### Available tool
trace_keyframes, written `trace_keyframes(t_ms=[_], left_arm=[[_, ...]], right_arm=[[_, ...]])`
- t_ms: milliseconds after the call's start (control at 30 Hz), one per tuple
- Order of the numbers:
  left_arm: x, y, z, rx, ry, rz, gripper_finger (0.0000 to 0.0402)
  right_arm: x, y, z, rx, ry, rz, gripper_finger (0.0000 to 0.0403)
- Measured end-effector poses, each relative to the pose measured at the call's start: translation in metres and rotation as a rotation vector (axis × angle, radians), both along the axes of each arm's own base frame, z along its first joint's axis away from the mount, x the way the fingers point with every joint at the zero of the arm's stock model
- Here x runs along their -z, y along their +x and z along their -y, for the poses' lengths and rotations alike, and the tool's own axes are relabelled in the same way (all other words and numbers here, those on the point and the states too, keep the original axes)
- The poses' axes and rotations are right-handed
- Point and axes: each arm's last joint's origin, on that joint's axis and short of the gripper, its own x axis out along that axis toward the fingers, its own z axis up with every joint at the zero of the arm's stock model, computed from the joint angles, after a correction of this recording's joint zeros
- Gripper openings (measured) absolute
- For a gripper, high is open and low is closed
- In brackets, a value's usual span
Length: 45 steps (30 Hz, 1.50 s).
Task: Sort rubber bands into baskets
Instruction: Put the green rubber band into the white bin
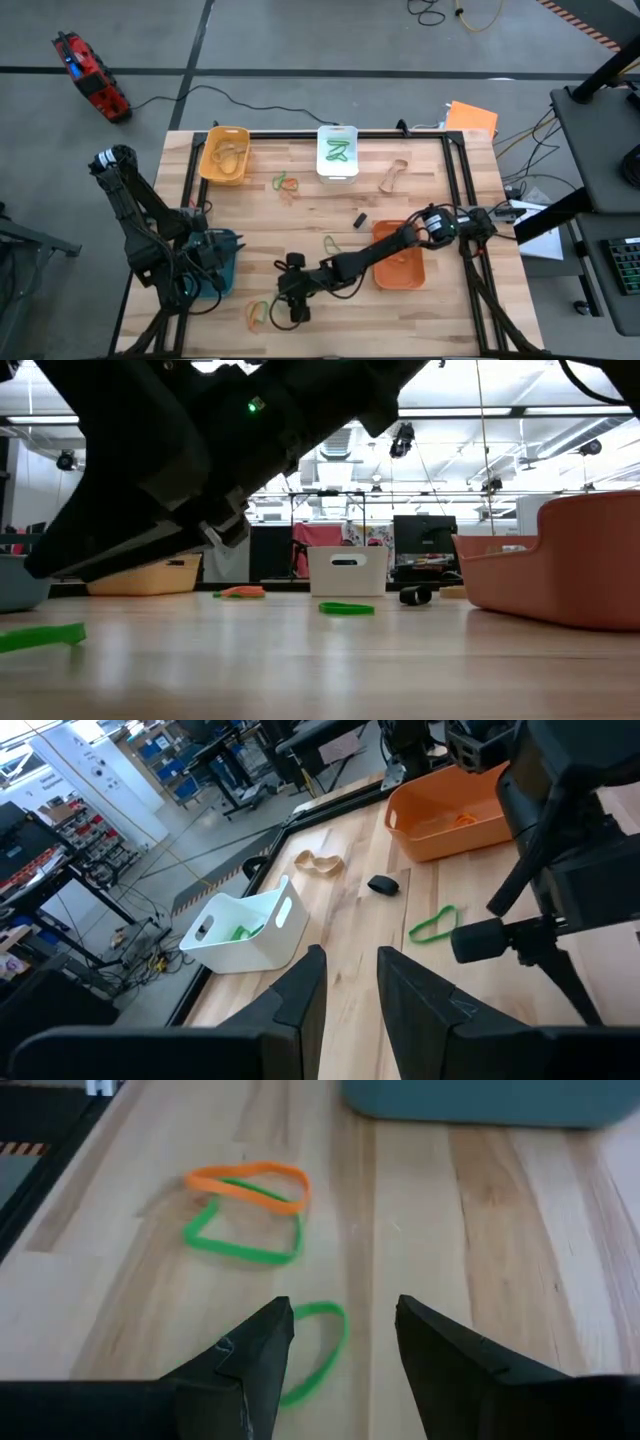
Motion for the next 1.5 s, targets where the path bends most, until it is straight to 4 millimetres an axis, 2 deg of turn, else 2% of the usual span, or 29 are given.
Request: trace_keyframes(t_ms=[67,233,500,667,900,967,1233,1500], left_arm=[[0.0,0.0,0.0,0.0,0.0,0.001,0.0077],[0.0,0.0,0.0,-0.001,-0.004,0.003,0.0077],[0.0,0.0,0.0,-0.003,-0.01,0.004,0.0077],[0.001,0.0,0.0,-0.004,-0.01,0.005,0.0077],[0.002,0.0,0.0,-0.004,-0.005,0.002,0.0077],[0.002,0.0,0.0,-0.003,-0.005,0.002,0.0077],[0.002,0.0,0.0,-0.004,-0.005,0.002,0.0077],[0.002,0.0,-0.001,-0.003,-0.005,0.0,0.0077]], right_arm=[[0.003,0.001,-0.001,-0.011,0.006,0.004,0.0172],[0.029,0.005,-0.003,-0.034,0.025,-0.003,0.0171],[0.031,0.005,-0.003,-0.034,0.014,-0.021,0.0157],[0.033,0.005,0.001,-0.037,-0.002,-0.036,0.0115],[0.038,0.006,0.004,-0.064,-0.05,-0.044,0.002],[0.038,0.006,0.005,-0.072,-0.062,-0.042,0.0014],[0.028,0.006,0.006,-0.1,-0.097,-0.028,0.0009],[-0.005,0.0,0.008,-0.132,-0.14,-0.022,0.0009]])
